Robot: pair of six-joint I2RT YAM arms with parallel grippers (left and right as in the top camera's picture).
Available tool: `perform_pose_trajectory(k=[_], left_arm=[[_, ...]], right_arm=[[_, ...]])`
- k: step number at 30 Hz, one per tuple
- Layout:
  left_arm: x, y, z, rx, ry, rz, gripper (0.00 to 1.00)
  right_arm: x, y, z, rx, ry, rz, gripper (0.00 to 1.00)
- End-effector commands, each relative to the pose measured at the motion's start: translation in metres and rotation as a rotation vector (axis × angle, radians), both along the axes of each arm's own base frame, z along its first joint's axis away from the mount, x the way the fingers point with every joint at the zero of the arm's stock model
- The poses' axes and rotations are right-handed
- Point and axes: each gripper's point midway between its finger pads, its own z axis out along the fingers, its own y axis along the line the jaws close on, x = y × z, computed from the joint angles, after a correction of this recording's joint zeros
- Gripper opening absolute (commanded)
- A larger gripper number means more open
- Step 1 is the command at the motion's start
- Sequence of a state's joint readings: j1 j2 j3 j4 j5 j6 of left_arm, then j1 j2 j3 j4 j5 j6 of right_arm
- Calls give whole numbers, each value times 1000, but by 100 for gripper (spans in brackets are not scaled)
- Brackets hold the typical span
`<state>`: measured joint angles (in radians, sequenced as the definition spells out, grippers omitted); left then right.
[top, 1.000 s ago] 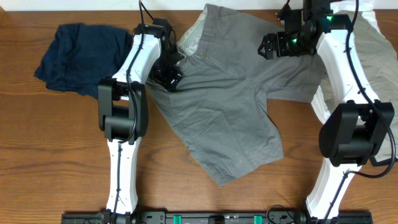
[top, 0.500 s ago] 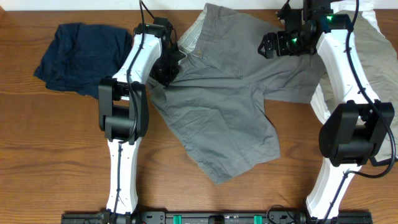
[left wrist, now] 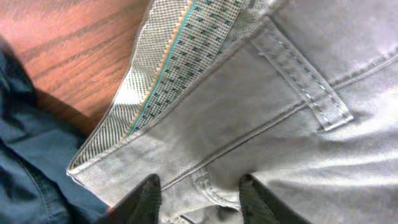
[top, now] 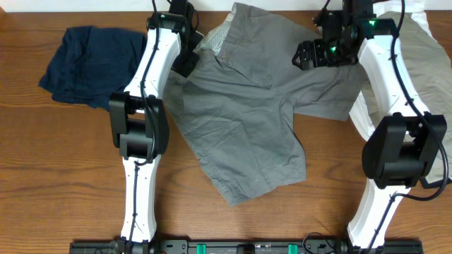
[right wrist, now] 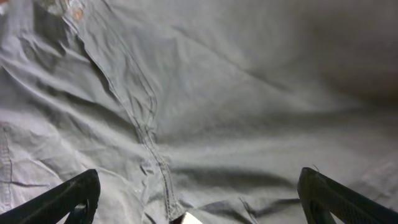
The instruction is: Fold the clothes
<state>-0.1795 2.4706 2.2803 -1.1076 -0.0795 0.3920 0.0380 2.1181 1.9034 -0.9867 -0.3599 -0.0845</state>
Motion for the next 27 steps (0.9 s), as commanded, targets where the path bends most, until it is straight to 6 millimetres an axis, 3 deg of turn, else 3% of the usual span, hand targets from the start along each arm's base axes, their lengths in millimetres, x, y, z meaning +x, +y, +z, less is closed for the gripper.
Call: perform_pose_trajectory(k=[1, 4, 7, 12, 16, 22, 27], left_arm=[[5, 4, 15, 5, -38, 20, 26], [5, 1, 15, -10, -38, 16, 26], [5, -2, 14, -29, -34, 12, 52], [3, -2, 6, -27, -13, 12, 68], [-1, -9, -2, -67, 10, 3, 67], [-5, -14, -11, -95, 28, -2, 50], [-9, -13, -23, -91, 54, -1, 49]], right_arm=[[-8, 5, -14, 6, 41, 10, 99], [-12, 5, -21, 5, 60, 11, 99], [-15, 5, -24, 5, 72, 10, 99], [-15, 6, -24, 9, 73, 12, 99], [-15, 6, -24, 9, 72, 12, 99], [-15, 6, -24, 9, 72, 12, 99], [-15, 6, -24, 9, 72, 12, 99]])
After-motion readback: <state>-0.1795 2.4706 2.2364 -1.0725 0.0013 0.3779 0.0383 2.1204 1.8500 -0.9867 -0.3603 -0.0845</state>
